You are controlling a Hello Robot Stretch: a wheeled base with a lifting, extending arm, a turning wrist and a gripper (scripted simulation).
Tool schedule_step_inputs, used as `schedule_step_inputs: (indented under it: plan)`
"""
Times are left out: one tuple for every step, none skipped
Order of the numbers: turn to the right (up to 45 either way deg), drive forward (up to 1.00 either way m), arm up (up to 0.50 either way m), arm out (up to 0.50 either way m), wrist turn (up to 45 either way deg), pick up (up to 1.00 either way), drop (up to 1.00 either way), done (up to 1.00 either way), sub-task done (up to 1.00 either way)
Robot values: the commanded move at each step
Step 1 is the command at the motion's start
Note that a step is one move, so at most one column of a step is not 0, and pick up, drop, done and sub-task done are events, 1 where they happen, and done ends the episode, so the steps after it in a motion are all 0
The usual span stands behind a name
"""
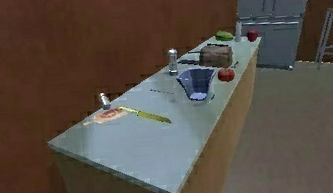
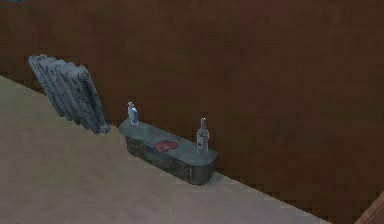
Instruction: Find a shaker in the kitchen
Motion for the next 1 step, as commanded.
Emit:
schedule_step_inputs:
  plan:
    - [0.0, 0.10, 0.00, 0.00, 0.0, 0.00, 0.00, 0.00, 0.00]
